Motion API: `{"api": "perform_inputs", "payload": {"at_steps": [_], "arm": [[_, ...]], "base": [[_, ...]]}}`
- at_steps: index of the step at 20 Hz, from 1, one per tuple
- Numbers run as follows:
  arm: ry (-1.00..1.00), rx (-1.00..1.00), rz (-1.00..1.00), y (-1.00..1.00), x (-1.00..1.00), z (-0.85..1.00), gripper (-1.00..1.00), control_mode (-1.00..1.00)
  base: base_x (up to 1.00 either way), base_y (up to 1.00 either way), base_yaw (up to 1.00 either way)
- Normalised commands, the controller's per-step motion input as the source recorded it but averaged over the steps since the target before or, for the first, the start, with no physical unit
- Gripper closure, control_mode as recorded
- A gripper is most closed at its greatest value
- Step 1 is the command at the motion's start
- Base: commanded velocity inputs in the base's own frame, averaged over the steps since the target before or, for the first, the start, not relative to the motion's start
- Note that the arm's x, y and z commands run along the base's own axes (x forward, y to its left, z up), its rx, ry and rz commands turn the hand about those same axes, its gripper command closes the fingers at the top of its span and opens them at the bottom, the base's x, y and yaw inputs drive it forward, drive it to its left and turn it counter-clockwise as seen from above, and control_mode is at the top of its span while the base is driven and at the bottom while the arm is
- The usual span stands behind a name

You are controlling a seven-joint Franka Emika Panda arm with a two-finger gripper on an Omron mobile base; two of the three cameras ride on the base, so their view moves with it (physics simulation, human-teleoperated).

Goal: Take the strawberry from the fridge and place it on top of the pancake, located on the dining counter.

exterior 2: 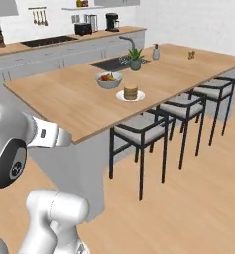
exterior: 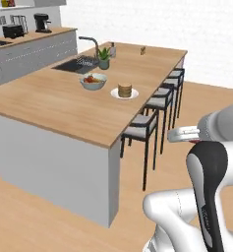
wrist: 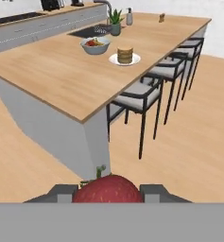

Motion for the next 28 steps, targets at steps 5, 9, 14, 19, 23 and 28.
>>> {"api": "perform_inputs", "payload": {"at_steps": [5,9,14,19,23,28], "arm": [[0.0,0.0,0.0,0.0,0.0,0.0,1.0,1.0],[0.0,0.0,0.0,0.0,0.0,0.0,1.0,1.0],[0.0,0.0,0.0,0.0,0.0,0.0,1.0,1.0],[0.0,0.0,0.0,0.0,0.0,0.0,1.0,1.0],[0.0,0.0,0.0,0.0,0.0,0.0,1.0,1.0],[0.0,0.0,0.0,0.0,0.0,0.0,1.0,1.0]], "base": [[0.26,-1.0,0.59],[0.07,-1.0,0.59],[0.0,-0.96,0.61],[-0.12,-0.98,0.59],[-0.16,-1.0,0.3],[0.04,-1.0,0.31]]}}
